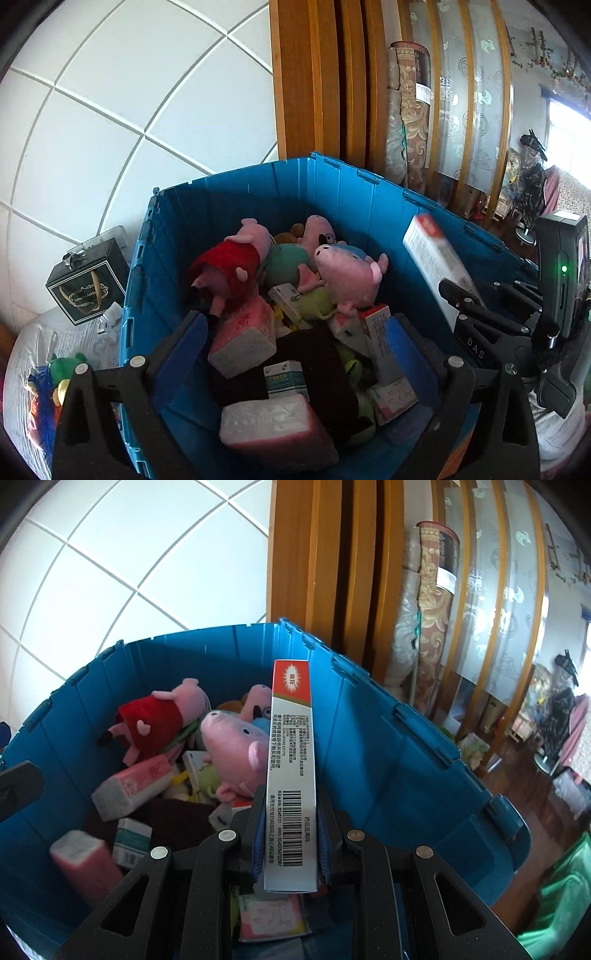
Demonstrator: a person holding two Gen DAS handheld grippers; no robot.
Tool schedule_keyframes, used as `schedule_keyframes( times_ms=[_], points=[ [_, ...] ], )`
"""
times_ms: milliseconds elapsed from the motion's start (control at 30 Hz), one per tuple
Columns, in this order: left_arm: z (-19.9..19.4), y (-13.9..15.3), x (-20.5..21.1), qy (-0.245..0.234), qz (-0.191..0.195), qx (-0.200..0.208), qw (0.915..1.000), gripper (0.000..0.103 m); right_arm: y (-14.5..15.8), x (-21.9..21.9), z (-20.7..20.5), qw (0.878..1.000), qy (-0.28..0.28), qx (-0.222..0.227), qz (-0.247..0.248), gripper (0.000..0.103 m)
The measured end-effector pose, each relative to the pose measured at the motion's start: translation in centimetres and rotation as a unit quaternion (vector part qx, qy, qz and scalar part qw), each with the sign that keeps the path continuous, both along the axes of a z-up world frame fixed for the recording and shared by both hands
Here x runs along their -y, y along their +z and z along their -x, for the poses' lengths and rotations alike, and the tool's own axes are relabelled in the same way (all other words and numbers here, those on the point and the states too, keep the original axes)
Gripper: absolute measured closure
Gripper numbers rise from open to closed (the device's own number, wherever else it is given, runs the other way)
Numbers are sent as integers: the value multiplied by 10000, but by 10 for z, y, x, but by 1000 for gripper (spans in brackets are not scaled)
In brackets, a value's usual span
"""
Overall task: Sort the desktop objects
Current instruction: 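Carry the tissue pack and medicine box into the blue crate and release both, then withdraw both tools from the crate and return over the pile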
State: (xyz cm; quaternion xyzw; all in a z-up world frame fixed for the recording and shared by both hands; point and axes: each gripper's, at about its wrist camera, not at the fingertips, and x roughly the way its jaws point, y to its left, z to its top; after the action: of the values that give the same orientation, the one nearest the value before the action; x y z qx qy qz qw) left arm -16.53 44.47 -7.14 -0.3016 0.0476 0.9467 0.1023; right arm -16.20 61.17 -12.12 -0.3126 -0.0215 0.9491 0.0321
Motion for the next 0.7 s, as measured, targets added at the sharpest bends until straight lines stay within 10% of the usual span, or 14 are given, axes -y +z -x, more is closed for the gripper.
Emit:
schedule_keyframes(
  times_ms=[400, 700],
  points=[
    [-2, 0, 0, 12, -16, -124, 9999, 4, -3, -2, -4, 9998, -100, -141, 90, 18],
    [-21, 4, 19, 119, -351, -472, 9982, 4, -2, -3, -7, 9989, -318, -329, 93, 11]
  ],
)
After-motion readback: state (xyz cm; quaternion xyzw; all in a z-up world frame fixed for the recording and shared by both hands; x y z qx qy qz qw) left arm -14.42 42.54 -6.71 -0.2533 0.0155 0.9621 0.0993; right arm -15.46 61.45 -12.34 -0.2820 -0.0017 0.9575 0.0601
